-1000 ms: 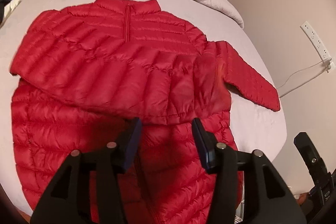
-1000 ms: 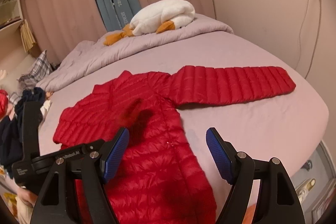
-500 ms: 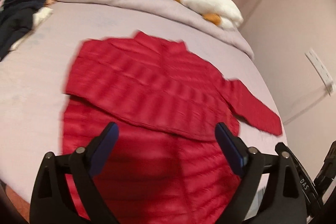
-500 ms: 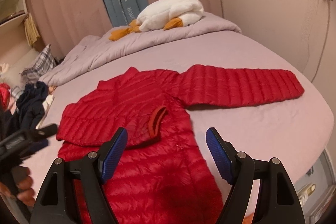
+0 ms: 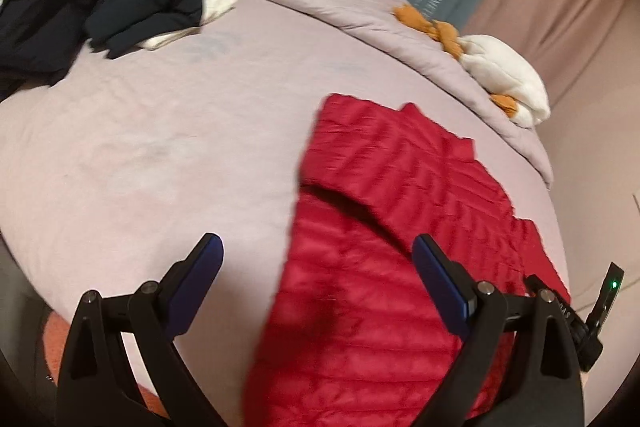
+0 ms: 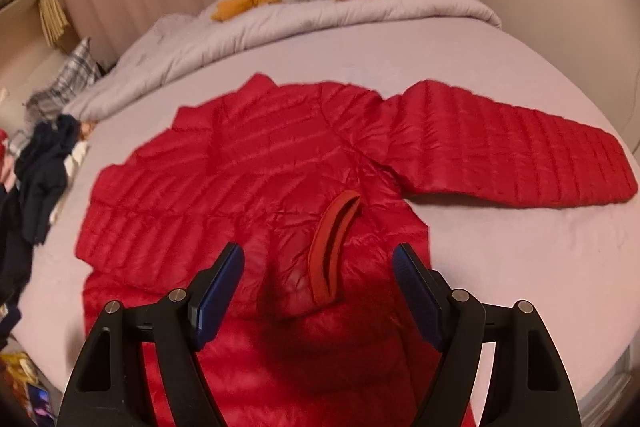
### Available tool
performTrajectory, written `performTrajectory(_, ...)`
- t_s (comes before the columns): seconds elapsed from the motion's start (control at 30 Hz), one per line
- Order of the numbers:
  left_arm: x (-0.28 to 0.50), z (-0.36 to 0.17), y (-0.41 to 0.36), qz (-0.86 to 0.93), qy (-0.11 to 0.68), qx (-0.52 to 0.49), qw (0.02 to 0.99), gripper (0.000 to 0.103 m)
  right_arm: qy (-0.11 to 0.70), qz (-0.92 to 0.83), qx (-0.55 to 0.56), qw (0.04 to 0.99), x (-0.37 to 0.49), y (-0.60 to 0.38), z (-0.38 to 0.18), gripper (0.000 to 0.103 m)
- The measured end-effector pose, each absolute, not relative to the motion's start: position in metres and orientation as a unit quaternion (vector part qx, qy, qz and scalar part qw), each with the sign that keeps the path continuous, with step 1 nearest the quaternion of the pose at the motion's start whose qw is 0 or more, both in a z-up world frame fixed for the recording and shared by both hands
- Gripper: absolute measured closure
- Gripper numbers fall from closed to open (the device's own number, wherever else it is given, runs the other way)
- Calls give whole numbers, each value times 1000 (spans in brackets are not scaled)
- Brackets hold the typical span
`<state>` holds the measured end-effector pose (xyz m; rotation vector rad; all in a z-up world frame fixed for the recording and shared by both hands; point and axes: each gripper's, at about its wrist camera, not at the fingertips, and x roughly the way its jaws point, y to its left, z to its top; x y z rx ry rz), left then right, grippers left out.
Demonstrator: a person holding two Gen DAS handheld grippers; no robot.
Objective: Fold large clothes
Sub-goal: 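Grasp the cuff of the folded sleeve with the right tool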
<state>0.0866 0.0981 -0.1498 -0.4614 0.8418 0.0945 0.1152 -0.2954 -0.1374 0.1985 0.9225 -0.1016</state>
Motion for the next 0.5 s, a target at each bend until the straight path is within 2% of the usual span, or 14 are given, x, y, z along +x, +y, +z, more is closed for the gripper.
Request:
performTrajectory(0.23,83,-156,117,57,404,-238,881,7,493,-41,78,865,141,-290,-160,26)
performTrajectory(0.27,82,-156,119,59,403,-238,882,7,500,-36,78,862,145,-289,-163,28)
performTrajectory(0.33,83,-156,122,61,400,-239,883,7,510,-27,74,857,150,-287,-166,40)
performTrajectory(0.4,85,-156,125,63,400,-239,883,7,514,-21,64,855,156,-283,-166,57)
performTrajectory(0.5,87,-156,129,66,397,-243,882,7,511,-10,51,858,164,-278,-156,77)
